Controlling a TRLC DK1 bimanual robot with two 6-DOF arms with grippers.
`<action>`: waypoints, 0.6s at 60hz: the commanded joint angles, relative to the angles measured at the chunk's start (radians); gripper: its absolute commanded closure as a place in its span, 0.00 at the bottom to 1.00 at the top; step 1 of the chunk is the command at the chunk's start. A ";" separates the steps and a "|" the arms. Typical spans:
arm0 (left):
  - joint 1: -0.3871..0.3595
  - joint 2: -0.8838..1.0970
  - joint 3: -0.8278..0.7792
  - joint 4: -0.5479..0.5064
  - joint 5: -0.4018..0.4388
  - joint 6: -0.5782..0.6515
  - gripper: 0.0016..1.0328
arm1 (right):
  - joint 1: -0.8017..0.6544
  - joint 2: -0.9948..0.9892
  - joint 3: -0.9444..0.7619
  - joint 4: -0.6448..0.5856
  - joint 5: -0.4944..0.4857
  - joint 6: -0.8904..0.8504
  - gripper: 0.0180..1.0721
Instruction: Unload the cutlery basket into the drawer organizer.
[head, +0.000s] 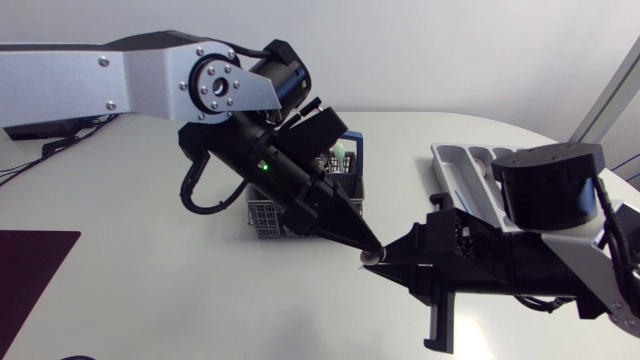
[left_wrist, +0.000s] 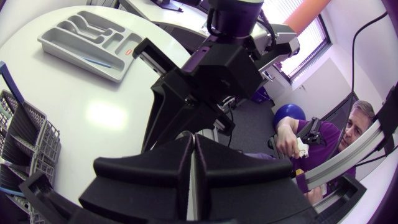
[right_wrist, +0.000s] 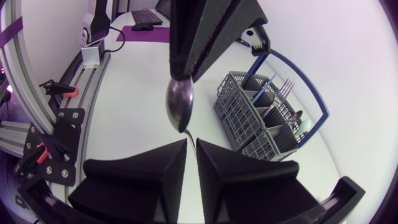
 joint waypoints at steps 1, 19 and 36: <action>-0.007 0.018 0.031 -0.019 0.020 0.021 0.97 | 0.012 0.007 -0.032 0.013 0.000 -0.004 0.90; -0.002 0.028 0.057 -0.019 0.022 0.011 0.64 | 0.015 -0.006 -0.063 0.025 0.011 0.011 0.94; 0.042 0.012 0.143 0.154 0.020 -0.175 0.22 | 0.012 -0.001 -0.080 0.015 0.034 0.017 0.94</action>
